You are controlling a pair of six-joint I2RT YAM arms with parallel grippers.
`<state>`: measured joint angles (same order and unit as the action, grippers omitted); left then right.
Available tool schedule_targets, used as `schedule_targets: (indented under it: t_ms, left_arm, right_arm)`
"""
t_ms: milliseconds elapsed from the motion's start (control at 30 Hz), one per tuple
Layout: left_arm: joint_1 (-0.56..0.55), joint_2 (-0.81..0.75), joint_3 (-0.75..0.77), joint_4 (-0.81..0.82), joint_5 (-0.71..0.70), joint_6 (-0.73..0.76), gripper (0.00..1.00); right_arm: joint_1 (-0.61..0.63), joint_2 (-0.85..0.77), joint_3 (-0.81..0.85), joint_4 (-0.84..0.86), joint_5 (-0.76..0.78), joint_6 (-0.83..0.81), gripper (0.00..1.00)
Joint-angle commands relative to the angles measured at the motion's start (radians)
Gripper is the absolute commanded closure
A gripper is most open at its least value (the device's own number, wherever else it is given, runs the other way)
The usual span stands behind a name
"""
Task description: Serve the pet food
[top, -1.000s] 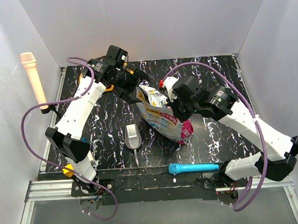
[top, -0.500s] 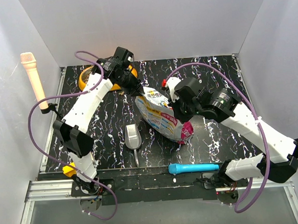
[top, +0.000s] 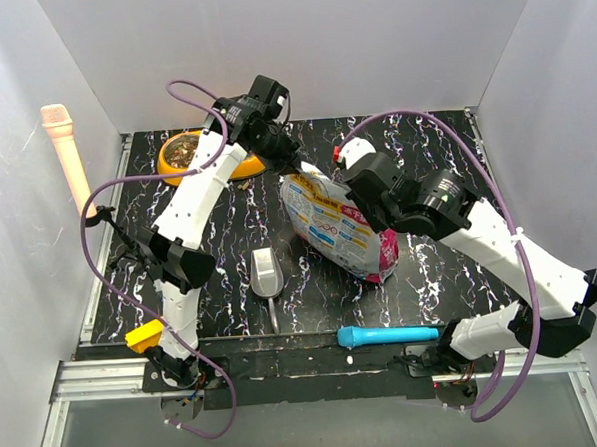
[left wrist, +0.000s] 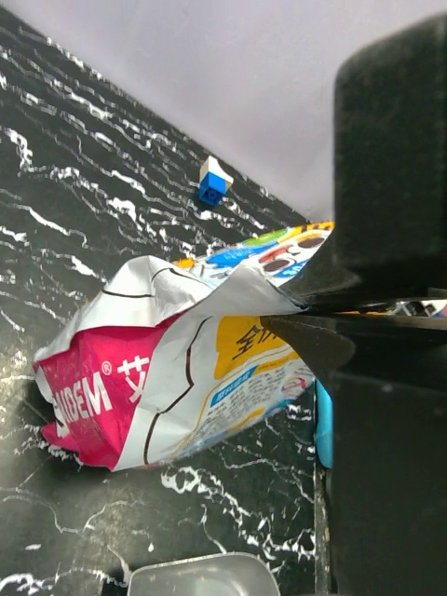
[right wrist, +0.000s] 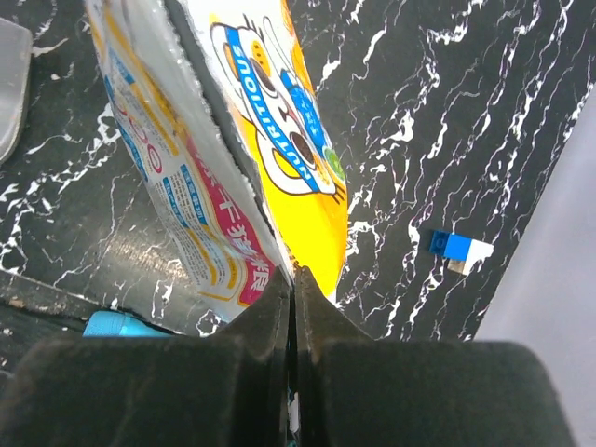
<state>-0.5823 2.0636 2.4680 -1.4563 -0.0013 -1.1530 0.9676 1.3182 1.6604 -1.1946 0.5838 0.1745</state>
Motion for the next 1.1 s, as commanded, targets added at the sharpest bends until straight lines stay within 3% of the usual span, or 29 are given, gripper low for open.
schedule_targets:
  t_ms: [0,100,200,233,333,367,467,567,633,700,800,867,933,967,1067]
  left_arm:
    - [0.098,-0.122,0.158,-0.074,-0.131,-0.033,1.0]
    - [0.096,-0.172,0.123,-0.018,-0.152,0.03,1.0]
    - [0.095,-0.256,-0.056,-0.012,-0.25,0.058,1.0]
    - [0.095,-0.278,-0.139,-0.006,-0.305,0.081,1.0]
    - [0.09,-0.286,-0.34,-0.009,-0.435,0.115,1.0]
    - [0.075,-0.286,-0.38,0.032,-0.45,0.146,1.0]
    - [0.047,-0.252,-0.344,0.037,-0.409,0.089,1.0]
    - [-0.017,-0.174,-0.165,0.013,-0.466,0.039,1.0]
    - [-0.019,-0.094,-0.008,-0.093,-0.523,-0.037,1.0]
    - [-0.019,-0.042,0.077,-0.083,-0.551,-0.034,1.0]
    - [-0.017,-0.072,-0.03,0.06,-0.553,-0.07,1.0]
    - [-0.016,-0.14,-0.174,0.239,-0.464,-0.042,1.0]
    - [-0.016,-0.167,-0.256,0.304,-0.399,-0.068,1.0]
    - [-0.016,-0.172,-0.288,0.307,-0.379,-0.083,1.0]
    - [-0.016,-0.2,-0.343,0.254,-0.345,-0.146,1.0]
  right_arm:
    - [0.016,-0.021,0.264,-0.213,0.16,-0.041,0.99]
    - [0.019,0.039,0.355,-0.243,0.087,0.0,0.99]
    - [-0.006,0.006,0.314,-0.186,-0.109,0.017,0.99]
    - [-0.026,-0.007,0.273,-0.203,-0.09,0.064,0.99]
    - [-0.029,0.012,0.005,-0.403,0.257,0.266,0.99]
    - [-0.029,-0.014,-0.095,-0.366,0.266,0.276,0.99]
    - [-0.026,-0.077,-0.175,-0.319,0.217,0.307,0.99]
    - [-0.036,-0.146,-0.197,-0.321,0.205,0.3,0.99]
    - [-0.058,-0.212,-0.241,-0.248,0.166,0.238,0.99]
    - [-0.095,-0.24,-0.219,-0.237,0.143,0.209,0.99]
    - [-0.127,-0.226,-0.128,-0.243,0.137,0.162,0.99]
    - [-0.129,-0.223,-0.096,-0.151,-0.02,0.052,0.99]
    - [-0.13,-0.209,-0.065,-0.097,-0.248,-0.013,0.99]
    - [-0.13,-0.195,-0.065,-0.077,-0.362,-0.044,0.96]
    - [-0.125,-0.108,-0.012,-0.069,-0.447,-0.064,0.63]
